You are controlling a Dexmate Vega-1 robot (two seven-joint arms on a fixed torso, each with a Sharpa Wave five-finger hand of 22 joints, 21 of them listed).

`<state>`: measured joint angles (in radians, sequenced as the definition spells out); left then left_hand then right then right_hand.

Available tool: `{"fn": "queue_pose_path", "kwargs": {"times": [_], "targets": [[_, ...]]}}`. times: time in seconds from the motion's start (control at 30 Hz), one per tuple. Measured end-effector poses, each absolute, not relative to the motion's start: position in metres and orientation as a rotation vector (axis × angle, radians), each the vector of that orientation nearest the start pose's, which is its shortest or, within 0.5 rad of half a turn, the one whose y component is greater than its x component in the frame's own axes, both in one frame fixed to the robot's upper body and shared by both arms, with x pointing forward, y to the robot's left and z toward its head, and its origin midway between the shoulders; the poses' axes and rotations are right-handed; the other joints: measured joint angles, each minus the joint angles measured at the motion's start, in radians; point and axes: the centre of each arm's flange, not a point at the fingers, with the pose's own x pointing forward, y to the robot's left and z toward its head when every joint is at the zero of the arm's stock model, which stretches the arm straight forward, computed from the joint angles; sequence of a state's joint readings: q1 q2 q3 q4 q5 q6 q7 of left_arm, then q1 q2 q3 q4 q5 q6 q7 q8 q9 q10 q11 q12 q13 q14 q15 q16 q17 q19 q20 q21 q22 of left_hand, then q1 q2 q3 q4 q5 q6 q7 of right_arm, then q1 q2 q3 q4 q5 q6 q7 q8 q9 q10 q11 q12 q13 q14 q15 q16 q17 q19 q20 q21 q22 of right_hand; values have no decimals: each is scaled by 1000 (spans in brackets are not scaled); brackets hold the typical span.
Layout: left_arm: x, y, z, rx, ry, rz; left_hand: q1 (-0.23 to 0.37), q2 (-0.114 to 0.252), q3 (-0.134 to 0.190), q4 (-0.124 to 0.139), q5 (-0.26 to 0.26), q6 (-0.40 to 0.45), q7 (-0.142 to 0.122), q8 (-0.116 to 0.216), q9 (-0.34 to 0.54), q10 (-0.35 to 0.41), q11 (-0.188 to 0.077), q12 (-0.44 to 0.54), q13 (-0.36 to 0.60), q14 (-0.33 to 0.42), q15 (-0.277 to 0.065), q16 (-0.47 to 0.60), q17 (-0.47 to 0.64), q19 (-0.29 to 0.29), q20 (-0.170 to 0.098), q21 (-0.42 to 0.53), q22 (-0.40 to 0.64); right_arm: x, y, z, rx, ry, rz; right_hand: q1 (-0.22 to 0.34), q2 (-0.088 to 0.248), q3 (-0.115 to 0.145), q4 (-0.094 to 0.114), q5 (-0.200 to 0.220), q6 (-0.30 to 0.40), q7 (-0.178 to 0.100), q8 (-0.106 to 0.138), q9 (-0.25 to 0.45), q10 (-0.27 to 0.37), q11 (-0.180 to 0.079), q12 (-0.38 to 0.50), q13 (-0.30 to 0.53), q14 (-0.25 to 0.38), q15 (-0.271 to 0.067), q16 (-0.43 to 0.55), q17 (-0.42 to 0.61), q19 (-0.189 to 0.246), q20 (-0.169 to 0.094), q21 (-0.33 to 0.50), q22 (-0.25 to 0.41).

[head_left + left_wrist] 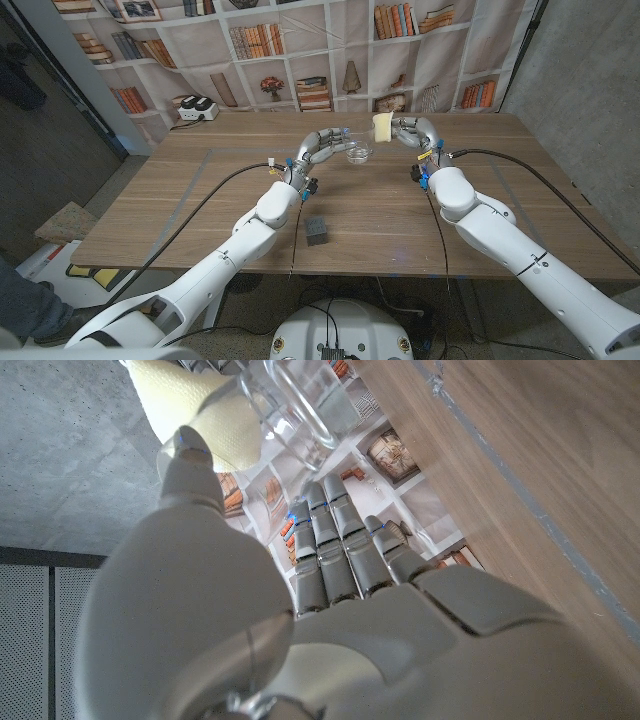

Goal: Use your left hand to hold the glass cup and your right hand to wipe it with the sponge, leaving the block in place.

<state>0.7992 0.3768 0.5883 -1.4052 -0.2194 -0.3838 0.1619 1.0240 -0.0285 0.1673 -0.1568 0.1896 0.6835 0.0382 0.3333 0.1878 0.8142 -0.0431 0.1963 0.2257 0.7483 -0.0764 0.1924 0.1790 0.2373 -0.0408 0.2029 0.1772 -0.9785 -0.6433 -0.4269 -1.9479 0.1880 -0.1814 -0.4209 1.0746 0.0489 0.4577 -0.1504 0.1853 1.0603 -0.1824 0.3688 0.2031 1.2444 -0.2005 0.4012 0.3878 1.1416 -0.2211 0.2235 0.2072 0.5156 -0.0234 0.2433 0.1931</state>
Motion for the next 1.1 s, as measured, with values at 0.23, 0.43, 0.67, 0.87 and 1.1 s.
{"fn": "queue_pose_path", "kwargs": {"times": [0.23,0.43,0.67,0.87,1.1], "targets": [[612,120,-8,237,-828,-324,0,0,5,-5,0,0,0,0,0,0,0,0,-1,0,0,0,0,0,0,0,0,556,-203,15,-416,-653,-17,0,0,0,0,0,0,0,1,0,0,0,0,5,0,0,0,0,0,0,0,0],[611,119,-1,232,-848,-325,0,0,5,-5,-1,0,0,0,0,0,0,0,0,0,0,0,0,0,0,0,0,558,-199,8,-420,-637,-3,0,0,0,0,0,0,0,1,0,-4,-1,0,5,2,2,0,0,0,0,0,0],[610,118,1,234,-858,-329,0,0,5,-5,-4,1,1,0,0,0,0,0,0,0,0,0,0,0,0,0,0,559,-195,2,-423,-623,9,0,0,0,0,0,0,0,1,0,-5,-1,0,9,2,2,0,0,0,0,0,0],[610,117,2,234,-861,-331,0,0,5,-5,0,1,1,0,0,0,0,-3,0,0,0,0,0,0,0,0,0,560,-194,0,-423,-619,13,0,0,0,0,0,0,0,1,0,-5,-1,0,14,2,2,0,0,0,0,0,0],[610,117,3,234,-862,-332,0,0,4,-4,0,1,1,0,0,0,0,0,0,0,0,0,0,0,0,0,0,560,-194,-1,-423,-617,15,0,0,0,0,0,0,0,1,0,-5,-1,0,14,2,2,0,5,0,0,0,0]]}}
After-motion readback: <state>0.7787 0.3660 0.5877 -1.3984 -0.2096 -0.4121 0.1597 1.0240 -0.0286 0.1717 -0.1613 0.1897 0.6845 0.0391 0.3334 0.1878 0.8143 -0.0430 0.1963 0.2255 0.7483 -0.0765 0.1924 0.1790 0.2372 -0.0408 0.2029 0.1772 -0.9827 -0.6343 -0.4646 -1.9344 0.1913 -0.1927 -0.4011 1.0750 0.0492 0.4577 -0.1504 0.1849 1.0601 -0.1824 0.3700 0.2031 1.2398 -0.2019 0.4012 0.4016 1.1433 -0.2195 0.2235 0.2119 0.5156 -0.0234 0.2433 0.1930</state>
